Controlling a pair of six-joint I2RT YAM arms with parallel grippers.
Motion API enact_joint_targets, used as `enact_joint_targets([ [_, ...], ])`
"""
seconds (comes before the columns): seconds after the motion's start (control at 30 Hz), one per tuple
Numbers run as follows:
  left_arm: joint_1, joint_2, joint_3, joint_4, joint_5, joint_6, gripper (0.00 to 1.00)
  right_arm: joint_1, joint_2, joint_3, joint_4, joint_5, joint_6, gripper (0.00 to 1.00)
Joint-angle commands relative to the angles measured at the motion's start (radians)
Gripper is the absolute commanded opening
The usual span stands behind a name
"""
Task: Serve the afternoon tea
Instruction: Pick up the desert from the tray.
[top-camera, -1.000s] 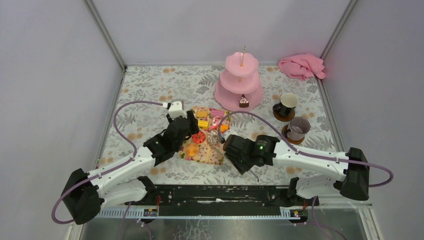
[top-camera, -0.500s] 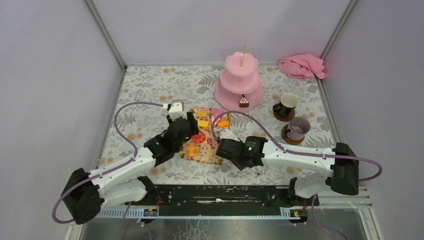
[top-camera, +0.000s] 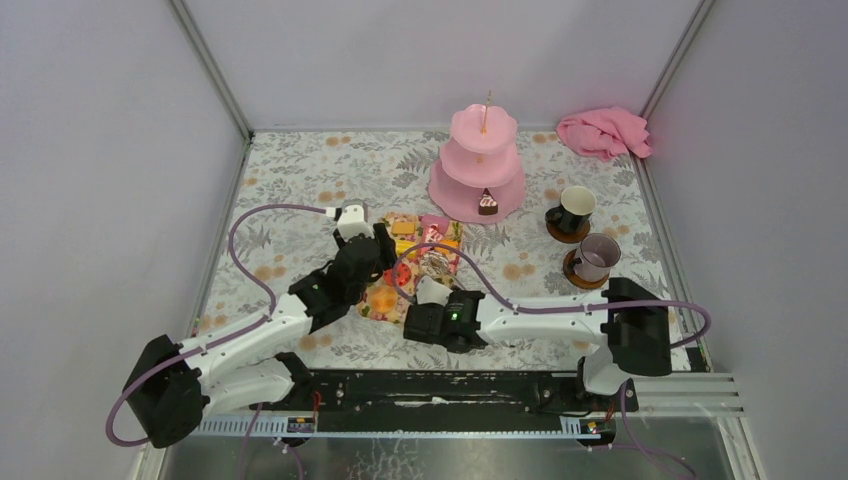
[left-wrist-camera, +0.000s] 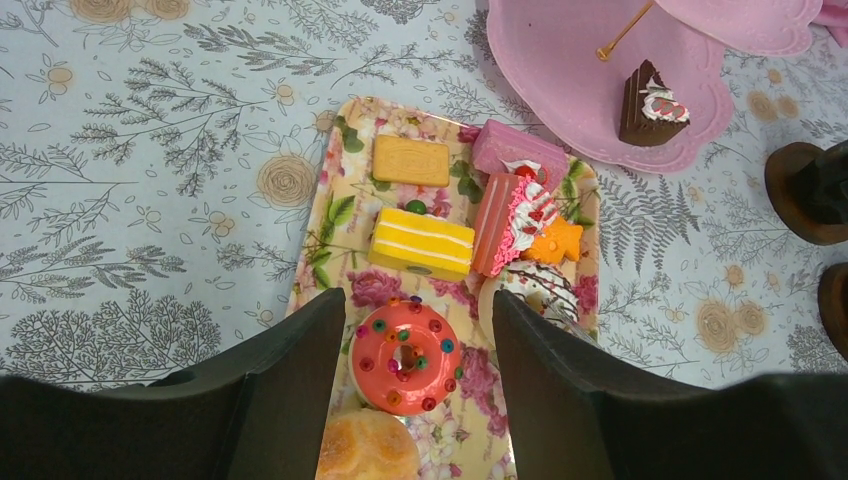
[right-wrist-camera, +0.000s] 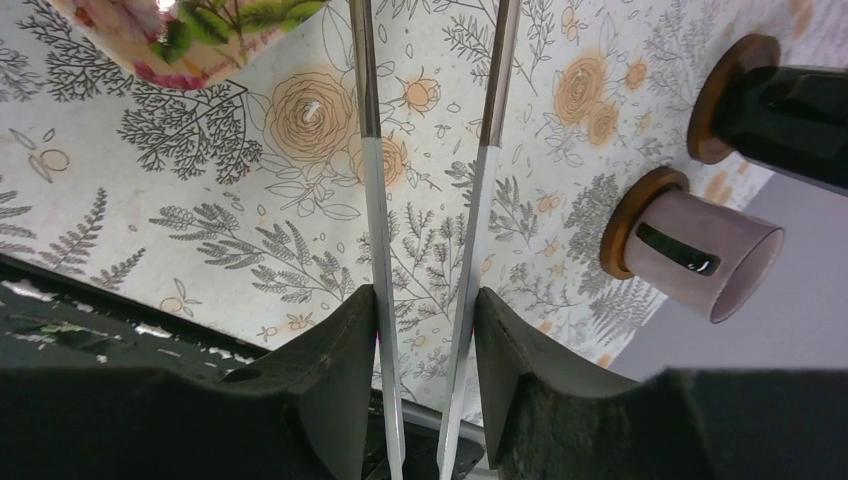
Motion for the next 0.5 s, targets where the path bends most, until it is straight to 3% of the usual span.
enact_joint_targets([
  [0.0, 0.013, -0.011, -0.020, 0.067, -0.010, 0.009, 0.64, 0.024, 0.040, 0.053, -0.046, 0.102, -0.012, 0.45],
  [0.17, 0.019, -0.015, -0.025, 0.069, -0.006, 0.010, 0.64, 0.026, 0.059, 0.057, -0.053, 0.095, -0.019, 0.39],
  [0.4, 0.022, -0.028, -0.028, 0.062, -0.003, 0.007, 0.64, 0.026, 0.082, 0.067, -0.072, 0.086, -0.019, 0.04],
  [0.47, 0.022, -0.033, -0.030, 0.057, -0.002, 0.006, 0.64, 0.026, 0.071, 0.073, -0.075, 0.081, -0.016, 0.00],
])
